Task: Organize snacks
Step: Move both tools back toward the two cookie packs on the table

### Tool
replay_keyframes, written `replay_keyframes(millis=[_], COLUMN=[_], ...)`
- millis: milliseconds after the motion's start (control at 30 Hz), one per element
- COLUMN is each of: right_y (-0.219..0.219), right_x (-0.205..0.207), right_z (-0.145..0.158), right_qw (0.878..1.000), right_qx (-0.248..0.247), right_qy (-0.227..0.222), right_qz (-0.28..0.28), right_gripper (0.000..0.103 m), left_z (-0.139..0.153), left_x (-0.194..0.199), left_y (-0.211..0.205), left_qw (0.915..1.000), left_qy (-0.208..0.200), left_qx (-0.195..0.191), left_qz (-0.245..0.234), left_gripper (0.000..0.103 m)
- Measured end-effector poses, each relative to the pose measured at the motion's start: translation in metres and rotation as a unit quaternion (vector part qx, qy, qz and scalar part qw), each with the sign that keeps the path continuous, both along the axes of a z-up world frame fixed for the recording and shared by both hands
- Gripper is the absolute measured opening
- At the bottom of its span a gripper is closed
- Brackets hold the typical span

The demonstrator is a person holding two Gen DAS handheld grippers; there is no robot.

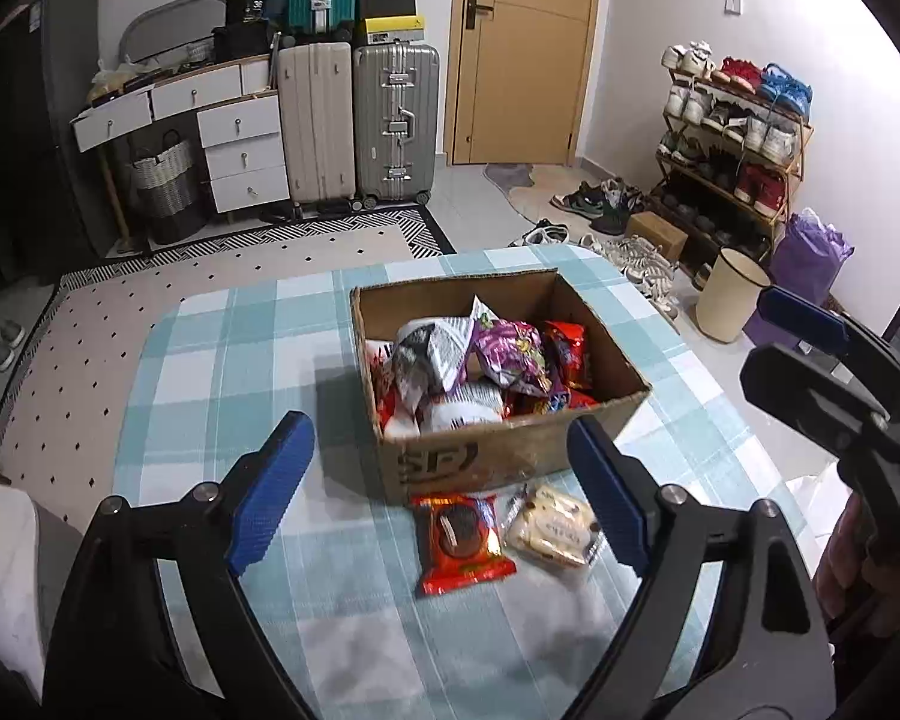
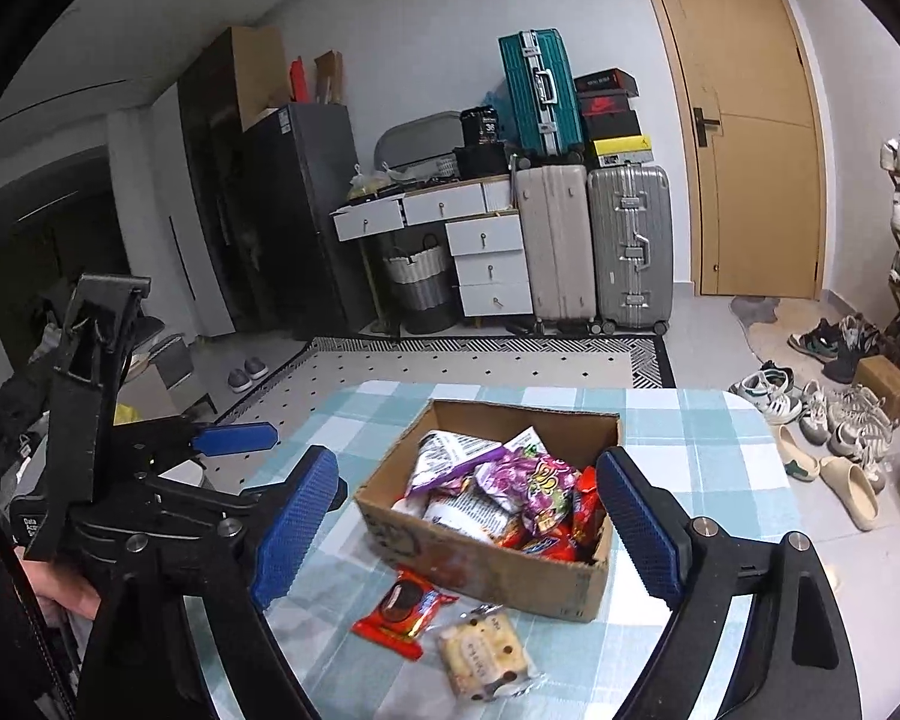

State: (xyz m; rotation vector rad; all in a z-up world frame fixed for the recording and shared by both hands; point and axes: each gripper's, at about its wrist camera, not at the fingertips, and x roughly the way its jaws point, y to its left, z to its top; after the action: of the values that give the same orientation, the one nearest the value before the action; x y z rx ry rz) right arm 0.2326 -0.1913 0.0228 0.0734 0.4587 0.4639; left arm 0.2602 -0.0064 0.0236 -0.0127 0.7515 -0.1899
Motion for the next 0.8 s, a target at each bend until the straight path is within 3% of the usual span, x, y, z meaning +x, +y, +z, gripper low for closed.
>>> replay_keyframes(millis=[100,267,800], right_y=[0.004,0.008,0.007], right_x=[-0.016,-0.038,-0.076], right_z=[0.0,-0.005,-0.061], right_qw=[1.0,1.0,1.0], right_qx=[-0.007,-0.018,0.008], right_qy=[-0.005,-0.013,0.028], right_qz=[0.004,0.004,-0.001], right_gripper=[0.091,0.092,0.093], left_z=[-0.002,-0.007,-0.043], left_x=[-0.016,-0.042,-0.08], left_y=[0.002,0.003,0.006], left_qw=[1.0,0.9995,0.998], left_qy=[-0.007,-0.026,-0.042], left_qx=[0.002,0.005,0.009], left_qz=[0.004,0.019,0.046], left_gripper=[0.086,0.102,0.102])
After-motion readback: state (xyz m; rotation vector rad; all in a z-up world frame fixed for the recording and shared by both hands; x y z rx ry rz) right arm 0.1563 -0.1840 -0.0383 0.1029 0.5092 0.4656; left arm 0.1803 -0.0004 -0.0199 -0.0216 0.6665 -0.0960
